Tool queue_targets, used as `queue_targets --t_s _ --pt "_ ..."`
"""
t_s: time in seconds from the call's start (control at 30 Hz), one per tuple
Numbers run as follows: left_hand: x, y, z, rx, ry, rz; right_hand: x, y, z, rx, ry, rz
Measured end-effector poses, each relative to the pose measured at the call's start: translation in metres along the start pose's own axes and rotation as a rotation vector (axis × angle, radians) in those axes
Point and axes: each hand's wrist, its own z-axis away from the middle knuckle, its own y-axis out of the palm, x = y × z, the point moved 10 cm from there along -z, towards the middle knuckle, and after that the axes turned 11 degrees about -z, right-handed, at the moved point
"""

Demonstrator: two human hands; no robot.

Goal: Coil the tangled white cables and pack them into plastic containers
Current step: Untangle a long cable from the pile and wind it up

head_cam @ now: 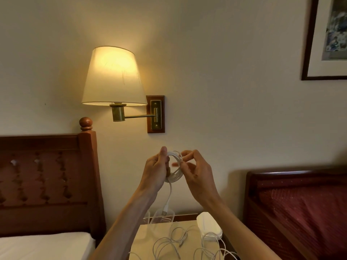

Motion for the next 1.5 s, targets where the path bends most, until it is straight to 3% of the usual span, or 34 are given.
queue_targets --t_s 0.17,0.3,0.53,0.77,0.87,0.93,1.03,1.13,1.23,1.37,1.5 --pt "0.003 0.0 0.0 0.007 -0.006 -0.024 -0.011 0.003 0.005 0.16 0.086 -0.226" --pt "0.007 -0.001 -0.001 0.014 -0.031 0.004 -0.01 0.017 0.013 0.355 0.022 -0.033" --pt "0.002 0.002 0.003 -0.04 -0.042 0.157 -0.025 0.003 0.016 0.16 0.079 -0.034" --pt "0.016 -0.002 -0.002 -0.084 -0.091 0.208 0.022 0.008 0.05 0.149 -0.422 0.382" --pt "0.018 -0.001 -0.002 -0.084 -0.103 0.206 0.035 0.003 0.058 0.115 -0.491 0.207" --pt "0.021 0.001 0.0 -0.075 -0.117 0.255 0.027 -0.015 0.05 -0.055 -0.342 -0.059" --pt "0.017 0.006 0.004 -0.054 -0.093 0.288 -0.025 -0.034 0.042 -0.334 0.194 -0.543" --pt "0.011 0.011 0.006 -0.021 -0.054 0.288 -0.062 -0.025 0.049 -0.441 0.597 -0.886" --pt "0.008 0.015 0.008 0.021 -0.026 0.275 -0.066 -0.02 0.042 -0.33 0.709 -0.779" --pt "0.006 0.017 0.011 0.059 0.012 0.229 -0.047 -0.019 0.018 0.037 0.584 -0.343" --pt "0.012 0.016 0.011 0.049 -0.023 0.243 -0.03 -0.013 0.009 0.259 0.491 -0.176"
